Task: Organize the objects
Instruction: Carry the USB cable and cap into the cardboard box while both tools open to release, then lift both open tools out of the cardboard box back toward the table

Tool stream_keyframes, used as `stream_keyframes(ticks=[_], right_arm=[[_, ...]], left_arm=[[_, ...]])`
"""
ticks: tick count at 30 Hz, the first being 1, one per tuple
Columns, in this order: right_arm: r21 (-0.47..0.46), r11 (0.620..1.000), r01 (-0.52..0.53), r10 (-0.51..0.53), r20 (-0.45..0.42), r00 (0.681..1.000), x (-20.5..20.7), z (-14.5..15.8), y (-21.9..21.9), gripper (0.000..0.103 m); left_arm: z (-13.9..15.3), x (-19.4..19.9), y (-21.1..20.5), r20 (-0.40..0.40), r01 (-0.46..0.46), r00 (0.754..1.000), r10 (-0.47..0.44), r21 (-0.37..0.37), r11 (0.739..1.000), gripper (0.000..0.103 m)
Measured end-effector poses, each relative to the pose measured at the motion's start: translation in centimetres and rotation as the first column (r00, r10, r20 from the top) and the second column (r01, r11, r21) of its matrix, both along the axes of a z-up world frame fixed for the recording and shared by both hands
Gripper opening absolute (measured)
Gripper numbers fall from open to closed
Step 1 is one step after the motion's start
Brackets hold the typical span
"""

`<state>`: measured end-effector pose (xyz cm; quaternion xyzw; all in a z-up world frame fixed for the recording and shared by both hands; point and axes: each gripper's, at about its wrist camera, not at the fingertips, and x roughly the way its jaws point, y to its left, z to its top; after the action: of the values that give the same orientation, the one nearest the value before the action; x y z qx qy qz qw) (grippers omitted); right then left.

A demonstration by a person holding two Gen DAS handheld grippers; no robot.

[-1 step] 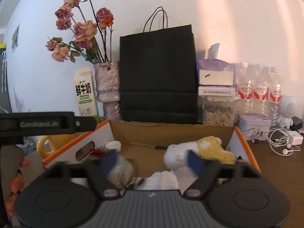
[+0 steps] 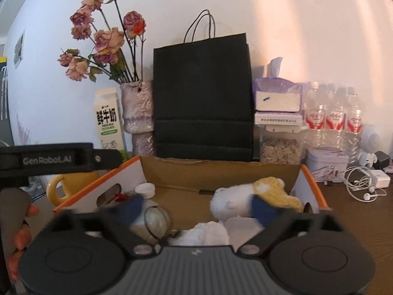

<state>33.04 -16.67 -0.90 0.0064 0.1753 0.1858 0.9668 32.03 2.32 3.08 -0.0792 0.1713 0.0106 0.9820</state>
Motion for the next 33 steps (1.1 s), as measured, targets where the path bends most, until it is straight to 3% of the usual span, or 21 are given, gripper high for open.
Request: stream_keyframes(ticks=[15,33], right_arm=[[0.020,1.000,0.021,-0.021,-0.006,1.000,-0.9,0.9,-1.0,0.103],[-0.010,1.000,0.021,-0.021,-0.015,1.000,-7.8,2.7,-2.9,0.103]], left_arm=[[0.9,-0.9,0.1,0.013,0.007,1.000,-0.007,-0.010,1.000,0.103],[2.1,-8.0,1.1,0.010,0.048,0.999,-0.048,0.011,0.999,0.103]])
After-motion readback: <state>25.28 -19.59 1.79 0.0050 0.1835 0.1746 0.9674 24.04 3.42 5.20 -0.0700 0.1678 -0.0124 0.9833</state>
